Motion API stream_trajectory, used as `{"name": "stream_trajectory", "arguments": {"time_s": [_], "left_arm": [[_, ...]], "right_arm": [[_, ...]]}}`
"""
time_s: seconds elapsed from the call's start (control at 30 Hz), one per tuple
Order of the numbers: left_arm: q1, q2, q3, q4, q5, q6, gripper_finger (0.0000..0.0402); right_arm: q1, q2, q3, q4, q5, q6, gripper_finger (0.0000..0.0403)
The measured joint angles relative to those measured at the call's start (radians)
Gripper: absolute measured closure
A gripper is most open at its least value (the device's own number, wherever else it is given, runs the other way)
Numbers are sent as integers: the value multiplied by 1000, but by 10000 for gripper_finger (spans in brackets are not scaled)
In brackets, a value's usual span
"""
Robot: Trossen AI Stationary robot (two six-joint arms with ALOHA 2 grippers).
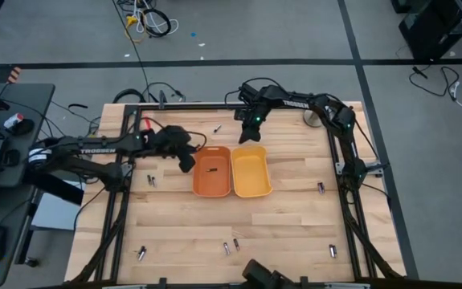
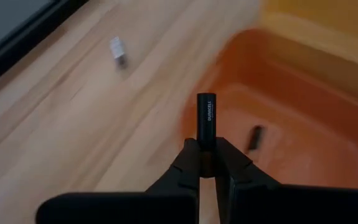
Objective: Sort batteries
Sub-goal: Put the black battery into the orange bin
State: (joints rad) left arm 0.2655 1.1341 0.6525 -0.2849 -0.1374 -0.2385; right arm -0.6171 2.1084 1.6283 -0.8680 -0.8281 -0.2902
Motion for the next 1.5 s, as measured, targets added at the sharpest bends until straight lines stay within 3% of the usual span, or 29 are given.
{"name": "stream_trajectory", "arguments": {"time_s": [0.17,0.5,0.67,0.83,1.0,1.23,1.37,1.5], "left_arm": [[-70,0,1,48,12,2,392],[-177,1,2,47,45,-33,375],[-208,1,2,47,19,-27,340],[-210,1,2,39,-19,-25,287],[-210,1,7,33,-38,-36,242],[-209,1,92,-4,-52,-44,230],[-209,1,98,17,-64,0,230],[-208,14,96,5,-86,-101,229]], "right_arm": [[47,-95,0,-1,88,46,403],[137,-263,0,-47,470,129,403],[141,-311,-12,-74,524,122,403],[122,-386,-123,19,524,112,403],[80,-526,-368,278,521,130,403],[33,-712,-746,874,433,156,403],[44,-741,-907,1248,351,217,402],[78,-723,-985,1503,329,210,398]]}}
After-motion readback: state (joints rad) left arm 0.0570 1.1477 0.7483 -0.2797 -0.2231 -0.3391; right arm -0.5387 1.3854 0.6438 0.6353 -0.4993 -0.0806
